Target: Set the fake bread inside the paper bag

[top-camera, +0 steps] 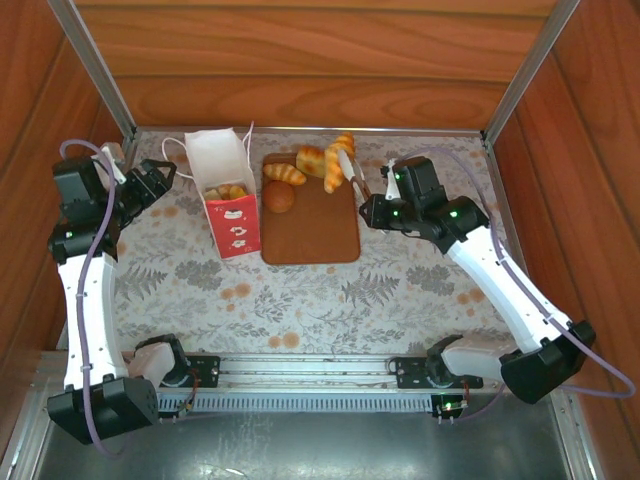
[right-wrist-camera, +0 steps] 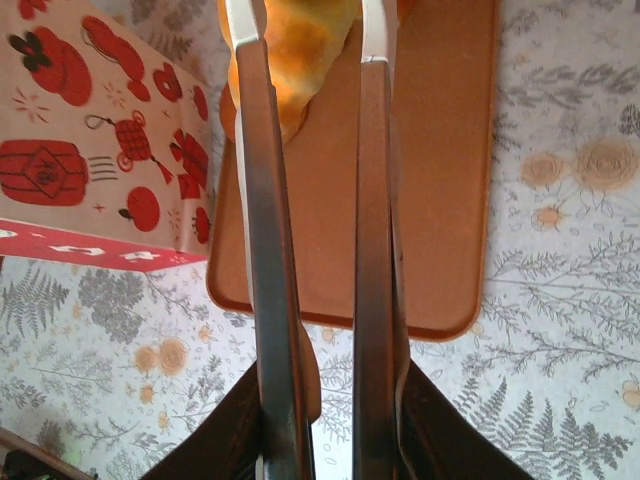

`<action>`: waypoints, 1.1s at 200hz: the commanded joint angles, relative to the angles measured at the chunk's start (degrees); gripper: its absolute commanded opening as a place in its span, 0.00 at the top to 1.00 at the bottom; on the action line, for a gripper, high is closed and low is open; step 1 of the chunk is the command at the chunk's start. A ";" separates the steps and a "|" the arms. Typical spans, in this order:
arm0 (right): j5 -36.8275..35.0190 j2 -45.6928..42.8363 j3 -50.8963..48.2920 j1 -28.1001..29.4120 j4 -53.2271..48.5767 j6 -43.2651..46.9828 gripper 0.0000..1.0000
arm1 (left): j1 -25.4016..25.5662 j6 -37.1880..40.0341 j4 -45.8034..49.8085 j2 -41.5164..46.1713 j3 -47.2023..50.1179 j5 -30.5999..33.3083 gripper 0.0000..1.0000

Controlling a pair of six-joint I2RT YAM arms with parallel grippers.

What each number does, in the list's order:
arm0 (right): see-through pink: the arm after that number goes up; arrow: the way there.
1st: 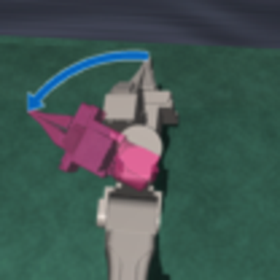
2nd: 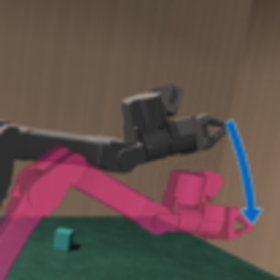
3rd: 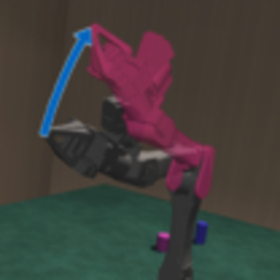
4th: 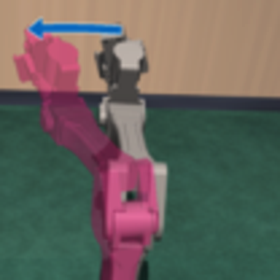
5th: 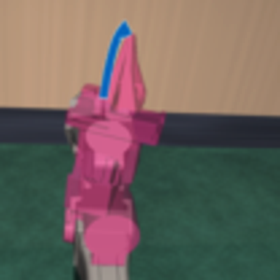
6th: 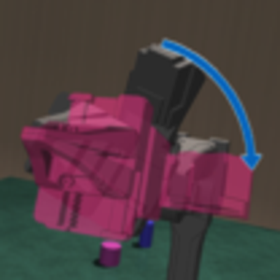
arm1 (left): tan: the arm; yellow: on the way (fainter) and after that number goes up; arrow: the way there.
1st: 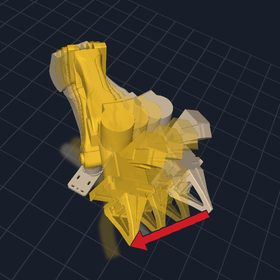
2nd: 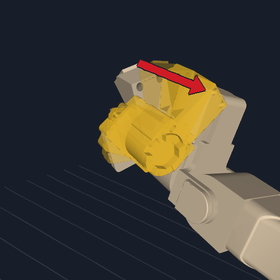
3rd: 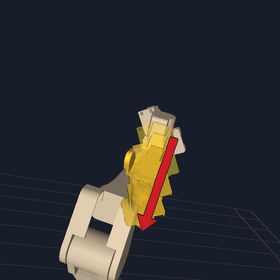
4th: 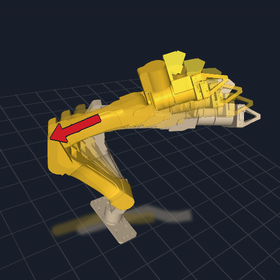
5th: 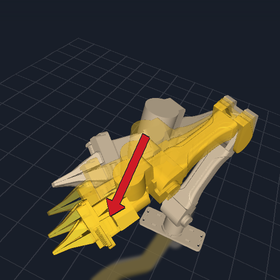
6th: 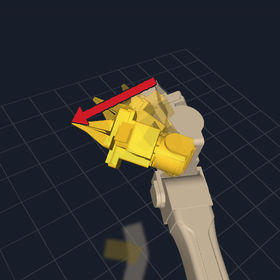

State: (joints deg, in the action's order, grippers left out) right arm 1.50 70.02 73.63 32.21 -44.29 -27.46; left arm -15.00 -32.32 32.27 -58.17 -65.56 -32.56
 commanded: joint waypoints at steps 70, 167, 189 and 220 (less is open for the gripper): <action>1.82 -2.99 4.48 -0.15 7.40 4.71 1.00 | -0.21 -1.74 -2.97 -5.48 -1.28 -6.18 0.49; 8.83 -3.25 8.75 0.61 14.95 9.99 1.00 | 0.25 -2.68 -7.46 -8.41 -1.72 -6.57 0.84; 9.64 -2.48 10.58 2.23 16.52 11.65 1.00 | 0.34 -2.68 -7.69 -8.03 -1.27 -5.87 0.91; 8.70 0.42 14.55 6.18 17.36 14.89 1.00 | 0.27 -2.94 -7.84 -7.49 -0.71 -5.28 0.95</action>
State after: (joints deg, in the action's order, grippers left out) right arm 9.06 68.71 83.90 35.53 -32.51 -16.91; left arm -14.87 -34.87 25.69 -66.43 -65.73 -38.09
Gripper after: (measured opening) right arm 0.282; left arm 0.063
